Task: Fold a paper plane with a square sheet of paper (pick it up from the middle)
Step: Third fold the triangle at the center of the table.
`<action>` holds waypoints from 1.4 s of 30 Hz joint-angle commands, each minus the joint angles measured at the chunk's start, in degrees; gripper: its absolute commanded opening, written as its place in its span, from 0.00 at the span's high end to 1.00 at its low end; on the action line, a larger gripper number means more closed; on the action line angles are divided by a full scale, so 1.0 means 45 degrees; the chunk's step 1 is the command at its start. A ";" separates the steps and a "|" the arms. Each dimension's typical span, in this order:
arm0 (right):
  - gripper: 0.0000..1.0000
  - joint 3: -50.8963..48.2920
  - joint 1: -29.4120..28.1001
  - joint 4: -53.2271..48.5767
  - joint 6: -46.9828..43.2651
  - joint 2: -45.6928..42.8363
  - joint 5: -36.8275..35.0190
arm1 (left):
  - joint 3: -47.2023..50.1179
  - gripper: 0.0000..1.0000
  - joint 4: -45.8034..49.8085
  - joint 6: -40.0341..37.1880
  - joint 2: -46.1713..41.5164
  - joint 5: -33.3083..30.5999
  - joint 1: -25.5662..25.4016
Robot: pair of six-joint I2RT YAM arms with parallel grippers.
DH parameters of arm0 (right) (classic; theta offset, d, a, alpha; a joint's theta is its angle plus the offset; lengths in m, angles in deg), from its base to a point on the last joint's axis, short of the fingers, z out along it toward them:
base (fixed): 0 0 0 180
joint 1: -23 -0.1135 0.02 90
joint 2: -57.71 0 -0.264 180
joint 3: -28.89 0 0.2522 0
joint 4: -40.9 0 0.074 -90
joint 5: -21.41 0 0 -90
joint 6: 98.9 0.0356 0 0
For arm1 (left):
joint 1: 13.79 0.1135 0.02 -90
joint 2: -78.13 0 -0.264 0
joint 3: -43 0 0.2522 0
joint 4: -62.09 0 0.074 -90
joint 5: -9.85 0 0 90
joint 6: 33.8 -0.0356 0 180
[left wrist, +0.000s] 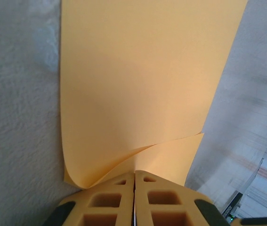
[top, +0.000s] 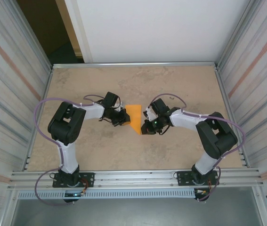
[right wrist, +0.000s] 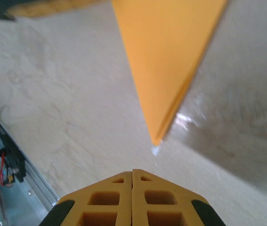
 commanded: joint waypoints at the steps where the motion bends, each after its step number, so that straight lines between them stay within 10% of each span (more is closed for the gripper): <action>1: 0.93 0.0843 -0.0218 0.0447 0.0438 0.0384 -0.0461 | 0.0017 0.90 0.0747 0.0049 0.0464 -0.0847 0.0062; 42: 0.99 0.2329 -0.0212 -0.1497 0.0911 0.4330 -0.2297 | -0.0534 0.92 0.0815 -0.0754 0.0342 -0.1801 -0.0973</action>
